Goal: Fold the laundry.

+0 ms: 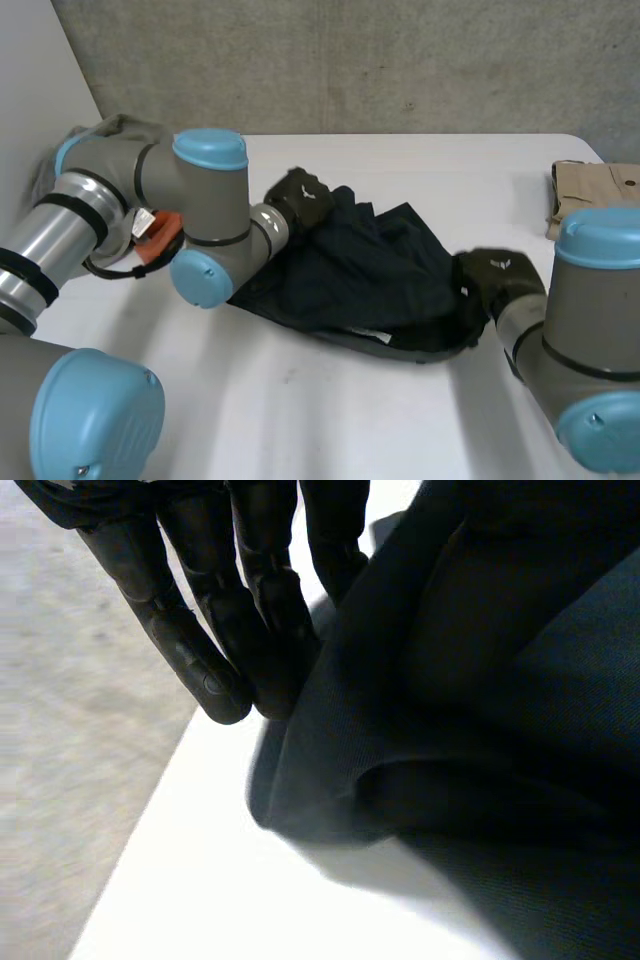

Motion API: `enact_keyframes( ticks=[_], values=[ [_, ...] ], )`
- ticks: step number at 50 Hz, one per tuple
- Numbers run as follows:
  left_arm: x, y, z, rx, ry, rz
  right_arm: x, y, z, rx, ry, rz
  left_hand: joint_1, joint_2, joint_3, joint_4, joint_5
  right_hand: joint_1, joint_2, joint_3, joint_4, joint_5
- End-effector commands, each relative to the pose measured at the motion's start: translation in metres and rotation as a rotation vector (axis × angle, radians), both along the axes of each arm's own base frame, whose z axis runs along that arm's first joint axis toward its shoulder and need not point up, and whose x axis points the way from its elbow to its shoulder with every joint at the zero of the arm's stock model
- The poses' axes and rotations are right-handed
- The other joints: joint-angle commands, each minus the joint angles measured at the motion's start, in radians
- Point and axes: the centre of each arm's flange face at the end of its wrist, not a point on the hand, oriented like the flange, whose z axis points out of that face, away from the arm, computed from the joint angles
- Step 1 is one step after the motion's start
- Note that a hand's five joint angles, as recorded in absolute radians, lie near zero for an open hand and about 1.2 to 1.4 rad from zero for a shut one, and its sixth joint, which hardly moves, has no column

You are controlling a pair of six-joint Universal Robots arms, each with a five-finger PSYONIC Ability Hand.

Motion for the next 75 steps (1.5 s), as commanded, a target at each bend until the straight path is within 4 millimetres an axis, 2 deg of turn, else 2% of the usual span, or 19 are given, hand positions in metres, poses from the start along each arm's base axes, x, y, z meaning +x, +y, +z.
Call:
enact_keyframes(
  ticks=[1, 2, 6, 11, 17, 21, 24, 26, 29, 30, 33, 36, 41, 46, 51, 55, 60, 67, 75],
  values=[
    [0.011, 0.02, 0.074, -0.03, 0.149, 0.117, 0.018, -0.047, 0.045, -0.271, -0.035, 0.053, 0.258, 0.207, 0.216, 0.206, 0.25, 0.299, 0.22, 0.213, 0.203, 0.206],
    [0.013, 0.032, 0.097, -0.042, 0.205, 0.113, 0.023, -0.059, 0.059, -0.339, -0.036, 0.055, 0.258, 0.207, 0.216, 0.206, 0.25, 0.299, 0.22, 0.213, 0.203, 0.206],
    [0.021, 0.059, 0.144, -0.106, 0.327, 0.131, 0.036, -0.081, 0.092, -0.475, -0.045, 0.055, 0.258, 0.207, 0.216, 0.206, 0.25, 0.299, 0.22, 0.213, 0.203, 0.206],
    [0.039, 0.099, 0.167, -0.126, 0.366, 0.199, 0.044, -0.102, 0.12, -0.57, -0.106, 0.059, 0.258, 0.207, 0.216, 0.206, 0.25, 0.299, 0.22, 0.213, 0.203, 0.206],
    [0.041, 0.142, 0.145, -0.06, 0.32, 0.211, 0.058, -0.11, 0.121, -0.556, -0.184, 0.154, 0.258, 0.207, 0.216, 0.206, 0.25, 0.299, 0.22, 0.213, 0.203, 0.206],
    [0.033, 0.172, 0.121, 0.016, 0.305, 0.189, 0.065, -0.106, 0.103, -0.477, -0.218, 0.24, 0.258, 0.207, 0.216, 0.206, 0.25, 0.299, 0.22, 0.213, 0.203, 0.206],
    [0.023, 0.182, 0.086, 0.08, 0.256, 0.185, 0.064, -0.098, 0.077, -0.372, -0.193, 0.264, 0.258, 0.207, 0.216, 0.206, 0.25, 0.299, 0.22, 0.213, 0.203, 0.206],
    [0.019, 0.18, 0.062, 0.121, 0.221, 0.208, 0.06, -0.092, 0.056, -0.297, -0.151, 0.262, 0.168, 0.117, 0.126, 0.116, 0.16, 0.281, 0.202, 0.195, 0.185, 0.188],
    [0.019, 0.177, 0.044, 0.15, 0.191, 0.244, 0.055, -0.085, 0.04, -0.238, -0.097, 0.262, 0.009, -0.042, -0.033, -0.043, 0.002, -0.193, -0.272, -0.279, -0.289, -0.286],
    [0.021, 0.176, 0.04, 0.165, 0.174, 0.265, 0.05, -0.081, 0.033, -0.209, -0.057, 0.259, -0.192, -0.243, -0.234, -0.244, -0.2, -0.401, -0.48, -0.487, -0.497, -0.494],
    [0.03, 0.177, 0.046, 0.176, 0.163, 0.292, 0.04, -0.076, 0.031, -0.171, 0.005, 0.235, -0.536, -0.587, -0.578, -0.588, -0.544, -0.681, -0.759, -0.767, -0.777, -0.774],
    [0.038, 0.177, 0.06, 0.171, 0.176, 0.302, 0.032, -0.071, 0.042, -0.161, 0.027, 0.215, -0.737, -0.788, -0.778, -0.789, -0.744, -0.77, -0.849, -0.856, -0.866, -0.863],
    [0.065, 0.179, 0.101, 0.151, 0.242, 0.315, 0.012, -0.053, 0.084, -0.15, 0.05, 0.168, -0.964, -1.015, -1.006, -1.016, -0.971, -0.917, -0.995, -1.003, -1.013, -1.01],
    [0.093, 0.177, 0.137, 0.132, 0.333, 0.314, -0.007, -0.038, 0.125, -0.165, 0.072, 0.125, -0.964, -1.015, -1.006, -1.016, -0.971, -0.923, -1.001, -1.009, -1.019, -1.016],
    [0.114, 0.162, 0.152, 0.154, 0.384, 0.305, -0.019, -0.019, 0.139, -0.074, 0.134, 0.123, -0.964, -1.015, -1.006, -1.016, -0.971, -0.923, -1.001, -1.009, -1.019, -1.016],
    [0.118, 0.144, 0.13, 0.249, 0.328, 0.297, -0.021, -0.001, 0.129, 0.06, 0.177, 0.151, -0.964, -1.015, -1.006, -1.016, -0.971, -0.923, -1.001, -1.009, -1.019, -1.016],
    [0.109, 0.12, 0.083, 0.364, 0.235, 0.303, -0.014, 0.021, 0.101, 0.187, 0.208, 0.201, -0.964, -1.015, -1.006, -1.016, -0.971, -0.917, -0.996, -1.003, -1.013, -1.01],
    [0.085, 0.085, 0.037, 0.316, 0.131, 0.272, 0.002, 0.03, 0.054, 0.161, 0.194, 0.211, -0.964, -1.015, -1.006, -1.016, -0.971, -0.905, -0.984, -0.991, -1.001, -0.998],
    [0.063, 0.071, -0.001, 0.31, 0.039, 0.225, 0.014, 0.027, 0.009, 0.1, 0.218, 0.143, -0.964, -1.015, -1.006, -1.016, -0.971, -0.808, -0.887, -0.895, -0.904, -0.902]
  ],
)
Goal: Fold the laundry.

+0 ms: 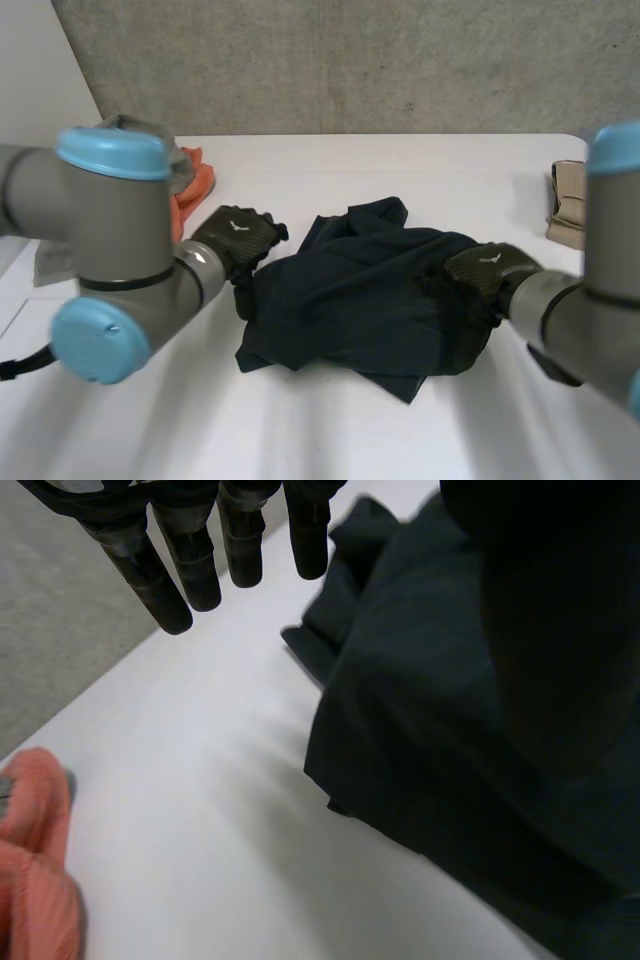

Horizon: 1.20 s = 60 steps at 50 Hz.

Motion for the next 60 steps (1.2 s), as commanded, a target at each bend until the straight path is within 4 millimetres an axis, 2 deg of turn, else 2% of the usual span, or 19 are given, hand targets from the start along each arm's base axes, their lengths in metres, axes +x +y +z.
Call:
enact_keyframes(
  ticks=[1, 2, 5, 6, 7, 8, 9, 14, 22, 23, 25, 26, 30, 36, 40, 43, 47, 55, 60],
  values=[
    [-0.022, -0.012, -0.034, -0.006, -0.076, -0.06, 0.012, -0.004, -0.041, -0.072, 0.011, -0.053, -0.035, -0.026, -0.034, -0.024, -0.049, 0.104, 0.123, 0.125, 0.127, 0.113],
    [-0.024, -0.012, -0.037, -0.004, -0.082, -0.065, 0.013, -0.005, -0.044, -0.078, 0.008, -0.053, -0.02, -0.012, -0.02, -0.009, -0.034, 0.165, 0.185, 0.187, 0.189, 0.174],
    [-0.029, -0.008, -0.044, 0.011, -0.102, -0.083, 0.016, -0.01, -0.047, -0.104, -0.001, -0.058, 0.252, 0.26, 0.252, 0.263, 0.238, 0.751, 0.771, 0.772, 0.775, 0.76],
    [-0.029, -0.007, -0.044, 0.011, -0.106, -0.082, 0.016, -0.011, -0.046, -0.116, -0.009, -0.06, 0.413, 0.421, 0.413, 0.424, 0.399, 0.933, 0.953, 0.955, 0.957, 0.942],
    [-0.03, -0.007, -0.039, 0.0, -0.106, -0.078, 0.016, -0.014, -0.041, -0.138, -0.022, -0.063, 0.894, 0.902, 0.895, 0.905, 0.88, 1.162, 1.182, 1.183, 1.186, 1.171],
    [-0.03, -0.007, -0.034, -0.011, -0.101, -0.069, 0.017, -0.015, -0.037, -0.154, -0.03, -0.062, 1.131, 1.14, 1.132, 1.142, 1.117, 1.164, 1.184, 1.186, 1.188, 1.173],
    [-0.029, -0.008, -0.028, -0.027, -0.096, -0.057, 0.017, -0.017, -0.033, -0.174, -0.041, -0.06, 1.183, 1.191, 1.183, 1.194, 1.169, 1.164, 1.184, 1.186, 1.188, 1.173],
    [-0.024, -0.004, 0.019, -0.136, -0.056, 0.005, 0.016, -0.021, 0.009, -0.306, -0.101, -0.038, 1.183, 1.192, 1.184, 1.194, 1.169, 1.164, 1.184, 1.186, 1.188, 1.173],
    [-0.001, 0.019, 0.123, -0.354, 0.095, 0.079, 0.011, -0.022, 0.088, -0.467, -0.178, -0.003, 1.183, 1.192, 1.184, 1.194, 1.169, 1.164, 1.184, 1.186, 1.188, 1.173],
    [0.006, 0.028, 0.147, -0.406, 0.133, 0.085, 0.006, -0.022, 0.105, -0.495, -0.189, -0.009, 1.183, 1.192, 1.184, 1.194, 1.169, 1.164, 1.184, 1.186, 1.188, 1.173],
    [0.014, 0.038, 0.17, -0.457, 0.175, 0.089, 0.002, -0.022, 0.124, -0.528, -0.206, -0.012, 1.183, 1.192, 1.184, 1.194, 1.169, 1.164, 1.184, 1.186, 1.188, 1.173],
    [0.021, 0.049, 0.192, -0.509, 0.209, 0.088, 0.0, -0.021, 0.141, -0.552, -0.22, -0.004, 1.183, 1.192, 1.184, 1.194, 1.169, 1.164, 1.184, 1.186, 1.188, 1.173],
    [0.04, 0.077, 0.243, -0.629, 0.3, 0.09, -0.005, -0.017, 0.175, -0.588, -0.239, 0.031, 1.183, 1.192, 1.184, 1.194, 1.169, 1.164, 1.184, 1.186, 1.188, 1.173],
    [0.066, 0.114, 0.293, -0.718, 0.379, 0.083, -0.012, -0.009, 0.223, -0.686, -0.281, 0.043, 1.183, 1.192, 1.184, 1.194, 1.169, 1.164, 1.184, 1.186, 1.188, 1.173],
    [0.073, 0.116, 0.302, -0.726, 0.385, 0.09, -0.011, -0.005, 0.237, -0.728, -0.302, 0.052, 1.183, 1.192, 1.184, 1.194, 1.169, 1.164, 1.184, 1.186, 1.188, 1.173],
    [0.073, 0.109, 0.302, -0.73, 0.38, 0.1, -0.009, -0.006, 0.235, -0.719, -0.303, 0.059, 1.183, 1.192, 1.184, 1.194, 1.169, 1.164, 1.184, 1.186, 1.188, 1.173],
    [0.062, 0.077, 0.283, -0.688, 0.337, 0.101, 0.001, -0.01, 0.217, -0.658, -0.293, 0.084, 1.183, 1.192, 1.184, 1.194, 1.169, 1.164, 1.184, 1.186, 1.188, 1.173],
    [0.034, -0.024, 0.222, -0.625, 0.259, 0.151, 0.036, -0.038, 0.163, -0.56, -0.289, 0.098, 1.183, 1.192, 1.184, 1.194, 1.169, 1.164, 1.184, 1.186, 1.188, 1.173],
    [0.015, -0.092, 0.184, -0.673, 0.257, 0.207, 0.064, -0.09, 0.122, -0.642, -0.326, 0.005, 1.183, 1.192, 1.184, 1.194, 1.169, 1.164, 1.184, 1.186, 1.188, 1.173]
  ],
)
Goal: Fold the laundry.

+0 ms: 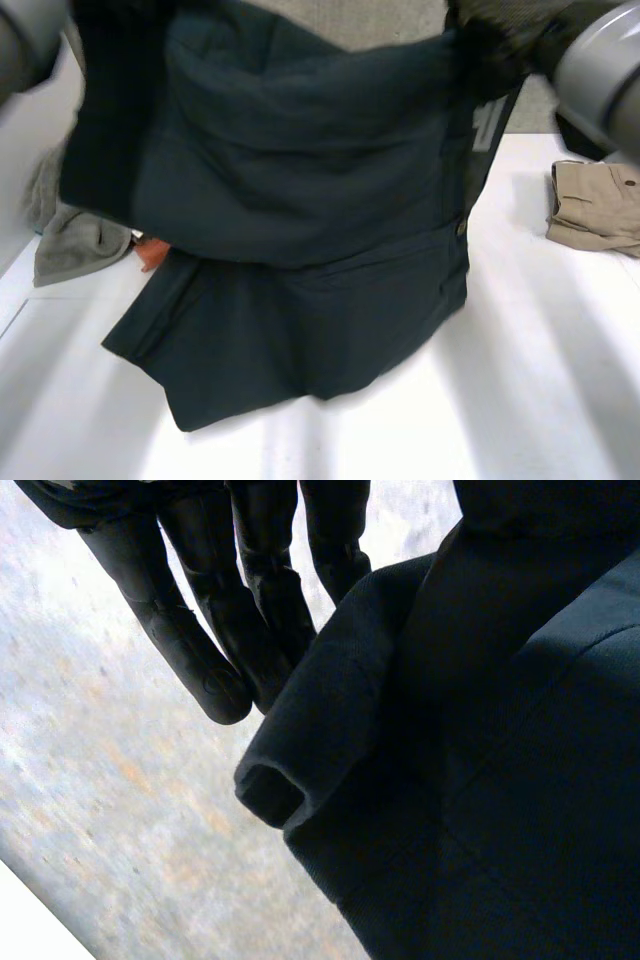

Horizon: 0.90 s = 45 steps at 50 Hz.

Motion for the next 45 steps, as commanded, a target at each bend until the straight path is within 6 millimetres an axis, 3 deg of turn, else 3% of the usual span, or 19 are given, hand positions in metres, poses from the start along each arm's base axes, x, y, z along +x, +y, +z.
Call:
enact_keyframes(
  ticks=[1, 2, 6, 7, 8, 9, 10, 11, 14, 19, 24, 28, 30, 33, 36, 41, 45],
  values=[
    [-0.026, -0.097, -0.056, -0.046, 0.008, 0.088, 0.039, -0.061, -0.057, -0.062, -0.073, -0.092, 0.261, 0.199, 0.202, 0.201, 0.234, 0.279, 0.221, 0.208, 0.198, 0.231],
    [-0.028, -0.116, -0.064, -0.079, 0.021, 0.125, 0.047, -0.077, -0.066, -0.116, -0.105, -0.119, 0.261, 0.199, 0.202, 0.201, 0.234, 0.279, 0.221, 0.208, 0.198, 0.231],
    [-0.03, -0.147, -0.077, -0.151, 0.073, 0.177, 0.063, -0.11, -0.089, -0.264, -0.155, -0.195, 0.261, 0.199, 0.202, 0.201, 0.234, 0.279, 0.221, 0.208, 0.198, 0.231],
    [-0.031, -0.15, -0.078, -0.162, 0.082, 0.178, 0.066, -0.115, -0.093, -0.293, -0.15, -0.207, 0.261, 0.199, 0.202, 0.201, 0.234, 0.057, 0.0, -0.013, -0.023, 0.01],
    [-0.033, -0.153, -0.081, -0.167, 0.088, 0.174, 0.068, -0.119, -0.096, -0.33, -0.142, -0.214, 0.104, 0.043, 0.046, 0.045, 0.077, -0.276, -0.334, -0.346, -0.357, -0.324],
    [-0.036, -0.155, -0.086, -0.164, 0.094, 0.156, 0.075, -0.126, -0.102, -0.395, -0.1, -0.223, -0.522, -0.584, -0.581, -0.582, -0.549, -0.943, -1.001, -1.013, -1.024, -0.99],
    [-0.038, -0.155, -0.087, -0.16, 0.096, 0.145, 0.078, -0.126, -0.105, -0.413, -0.067, -0.224, -0.851, -0.913, -0.91, -0.911, -0.878, -0.943, -1.001, -1.013, -1.024, -0.99],
    [-0.04, -0.154, -0.09, -0.152, 0.093, 0.135, 0.08, -0.126, -0.109, -0.418, -0.03, -0.226, -0.961, -1.022, -1.019, -1.02, -0.988, -0.943, -1.001, -1.013, -1.024, -0.99],
    [-0.042, -0.15, -0.095, -0.119, 0.095, 0.116, 0.078, -0.122, -0.124, -0.362, 0.074, -0.219, -0.961, -1.022, -1.019, -1.02, -0.988, -0.943, -1.001, -1.013, -1.024, -0.99],
    [-0.035, -0.138, -0.101, -0.05, 0.086, 0.128, 0.059, -0.112, -0.128, -0.199, 0.076, -0.203, -0.961, -1.022, -1.019, -1.02, -0.988, -0.943, -1.001, -1.013, -1.024, -0.99],
    [-0.025, -0.106, -0.112, 0.068, 0.046, 0.161, 0.037, -0.087, -0.13, -0.003, 0.129, -0.123, -0.961, -1.022, -1.019, -1.02, -0.988, -0.943, -1.001, -1.013, -1.024, -0.99],
    [-0.018, -0.066, -0.133, 0.205, -0.029, 0.165, 0.02, -0.06, -0.138, 0.165, 0.212, -0.028, -0.961, -1.022, -1.019, -1.02, -0.988, -0.943, -1.001, -1.013, -1.024, -0.99],
    [-0.014, -0.037, -0.15, 0.3, -0.083, 0.149, 0.011, -0.047, -0.147, 0.262, 0.251, 0.017, -0.955, -1.016, -1.013, -1.014, -0.982, -0.823, -0.881, -0.893, -0.904, -0.87],
    [-0.006, 0.011, -0.185, 0.487, -0.167, 0.099, -0.002, -0.03, -0.167, 0.406, 0.296, 0.077, -0.764, -0.826, -0.822, -0.824, -0.791, -0.709, -0.766, -0.779, -0.789, -0.756],
    [-0.003, 0.046, -0.211, 0.626, -0.199, 0.043, -0.006, -0.022, -0.184, 0.478, 0.321, 0.116, -0.667, -0.729, -0.726, -0.727, -0.694, -0.612, -0.669, -0.682, -0.692, -0.659],
    [-0.001, 0.075, -0.243, 0.772, -0.212, -0.007, -0.005, -0.028, -0.21, 0.476, 0.341, 0.143, -0.669, -0.731, -0.727, -0.729, -0.696, -0.623, -0.681, -0.693, -0.704, -0.67],
    [0.004, 0.071, -0.26, 0.821, -0.21, 0.055, 0.001, -0.044, -0.23, 0.412, 0.31, 0.104, -0.775, -0.837, -0.834, -0.835, -0.802, -0.811, -0.869, -0.881, -0.892, -0.858]
  ],
)
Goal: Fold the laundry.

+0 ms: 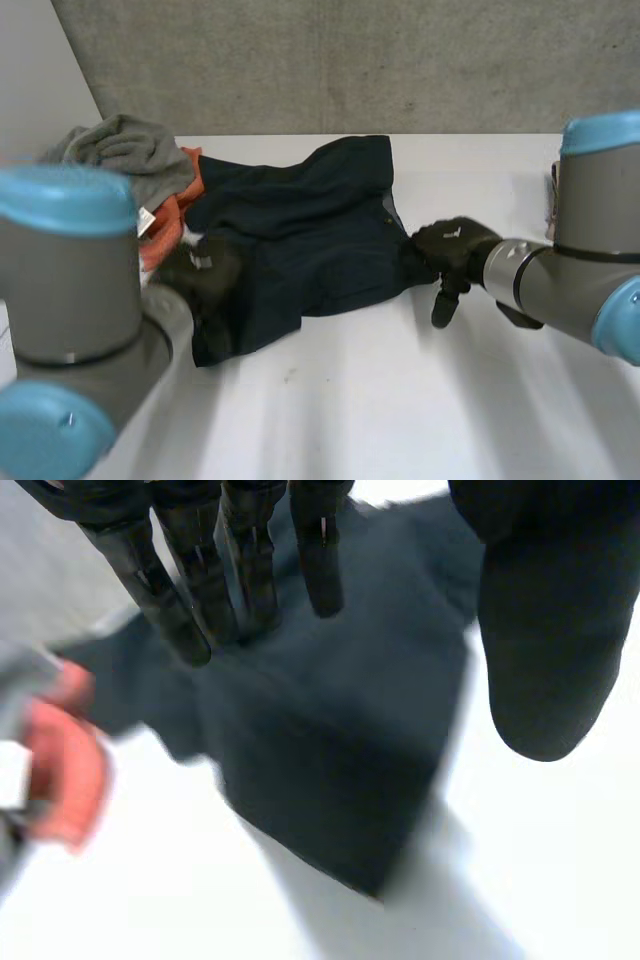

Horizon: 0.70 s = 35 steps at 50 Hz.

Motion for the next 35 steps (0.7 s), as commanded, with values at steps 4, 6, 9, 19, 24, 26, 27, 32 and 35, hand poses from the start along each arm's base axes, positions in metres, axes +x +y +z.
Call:
enact_keyframes(
  ticks=[4, 6, 9, 19, 24, 26, 27, 32, 35],
  values=[
    [0.006, -0.009, -0.039, 0.06, -0.028, 0.096, 0.014, -0.031, -0.047, -0.127, -0.036, -0.051, -0.138, -0.133, -0.134, -0.133, -0.132, -0.094, -0.078, -0.088, -0.09, -0.091],
    [0.005, -0.015, -0.044, 0.046, -0.034, 0.103, 0.017, -0.036, -0.052, -0.153, -0.041, -0.057, -0.138, -0.133, -0.134, -0.133, -0.132, -0.089, -0.073, -0.083, -0.084, -0.085],
    [0.004, -0.031, -0.053, -0.006, -0.054, 0.116, 0.026, -0.043, -0.064, -0.19, -0.05, -0.059, -0.138, -0.133, -0.134, -0.133, -0.132, -0.027, -0.011, -0.021, -0.022, -0.024],
    [-0.005, -0.06, -0.073, -0.128, -0.154, 0.087, 0.042, -0.056, -0.079, -0.248, -0.071, -0.058, 0.079, 0.083, 0.082, 0.083, 0.085, 0.626, 0.642, 0.632, 0.631, 0.63],
    [-0.008, -0.071, -0.081, -0.177, -0.187, 0.073, 0.041, -0.06, -0.075, -0.259, -0.074, -0.071, 0.533, 0.538, 0.537, 0.538, 0.539, 0.992, 1.008, 0.998, 0.997, 0.996],
    [-0.009, -0.075, -0.082, -0.204, -0.201, 0.065, 0.04, -0.061, -0.068, -0.269, -0.078, -0.079, 0.932, 0.937, 0.936, 0.937, 0.938, 0.992, 1.008, 0.998, 0.997, 0.996],
    [-0.009, -0.075, -0.081, -0.212, -0.206, 0.06, 0.039, -0.06, -0.065, -0.27, -0.079, -0.08, 0.974, 0.978, 0.978, 0.979, 0.98, 0.992, 1.008, 0.998, 0.997, 0.996],
    [-0.006, -0.075, -0.054, -0.276, -0.207, 0.059, 0.027, -0.049, -0.043, -0.248, -0.05, -0.08, 0.975, 0.979, 0.978, 0.979, 0.981, 0.992, 1.008, 0.998, 0.997, 0.996],
    [-0.002, -0.06, -0.022, -0.308, -0.168, 0.057, 0.014, -0.032, -0.028, -0.196, 0.001, -0.064, 0.975, 0.979, 0.978, 0.979, 0.981, 0.992, 1.008, 0.998, 0.997, 0.996]
  ],
)
